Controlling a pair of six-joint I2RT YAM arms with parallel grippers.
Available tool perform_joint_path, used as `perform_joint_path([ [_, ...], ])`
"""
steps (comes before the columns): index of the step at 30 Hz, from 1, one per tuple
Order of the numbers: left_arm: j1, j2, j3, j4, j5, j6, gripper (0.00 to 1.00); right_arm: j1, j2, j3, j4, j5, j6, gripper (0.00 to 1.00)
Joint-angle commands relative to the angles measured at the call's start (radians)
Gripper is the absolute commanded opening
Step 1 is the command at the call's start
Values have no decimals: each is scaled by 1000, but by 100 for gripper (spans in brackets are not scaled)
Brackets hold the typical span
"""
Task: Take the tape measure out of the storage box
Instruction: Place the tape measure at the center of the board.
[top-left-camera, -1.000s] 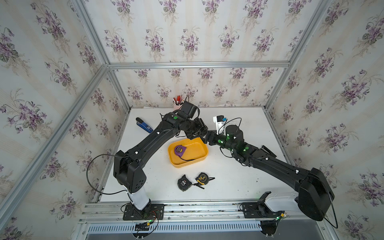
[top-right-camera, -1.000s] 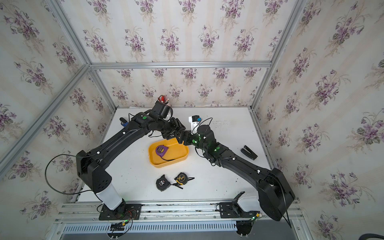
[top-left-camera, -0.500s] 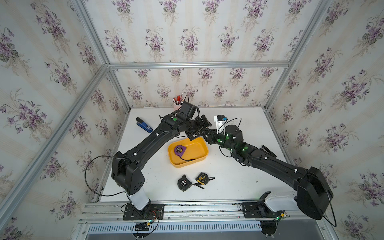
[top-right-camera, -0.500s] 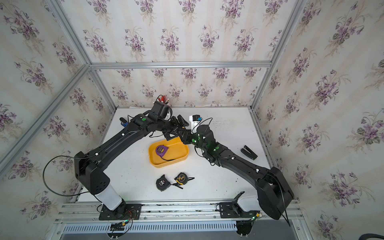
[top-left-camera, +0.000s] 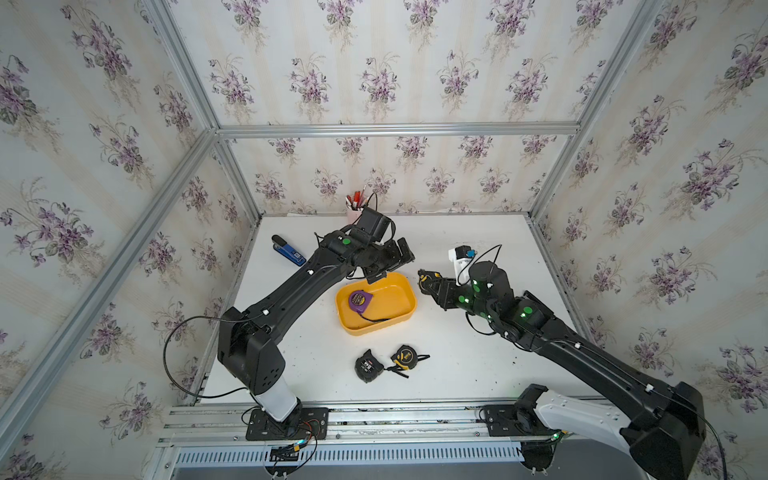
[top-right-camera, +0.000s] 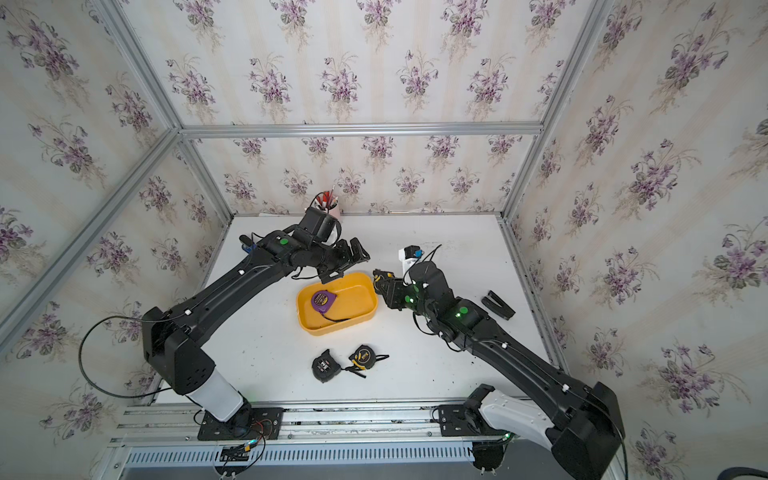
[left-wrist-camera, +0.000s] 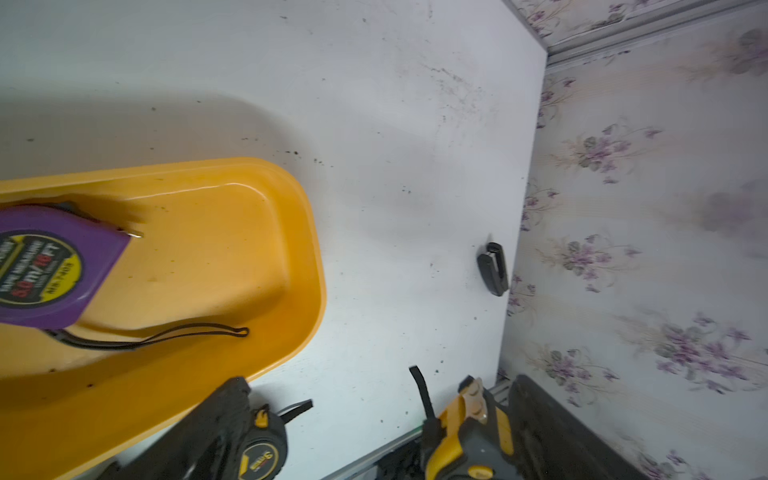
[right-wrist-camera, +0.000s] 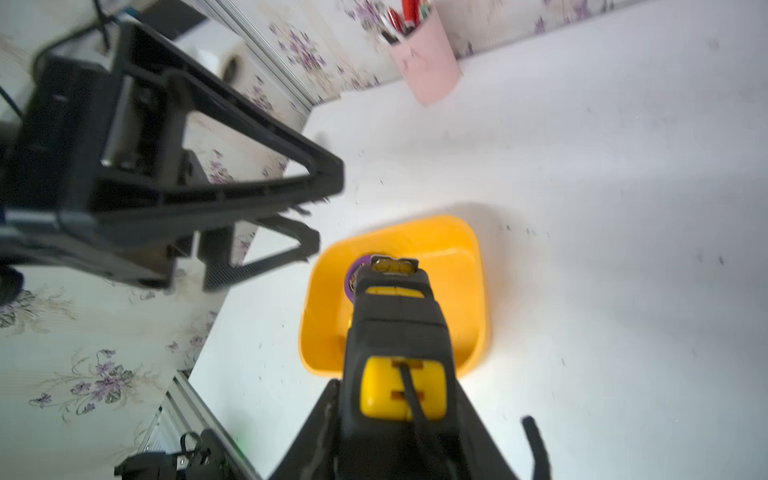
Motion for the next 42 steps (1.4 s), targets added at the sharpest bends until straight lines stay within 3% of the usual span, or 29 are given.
perform_joint_path([
  [1,0,17,-12,-130,-140,160,100,0,-57,-39,-233,-61,68,31],
  [7,-14,56,-103,-164,-207,218,100,0,-78,-130,-323,-167,77,31],
  [18,-19,135,-149,-166,-353,285,100,0,158,-179,-207,-415,50,31],
  [34,-18,199,-136,-172,-395,293,100,-17,306,-206,-125,-470,-10,32],
  [39,-18,205,-128,-186,-415,301,100,-20,319,-212,-142,-453,-9,43],
  [42,-18,210,-128,-193,-425,304,100,-24,310,-221,-164,-439,-7,60],
])
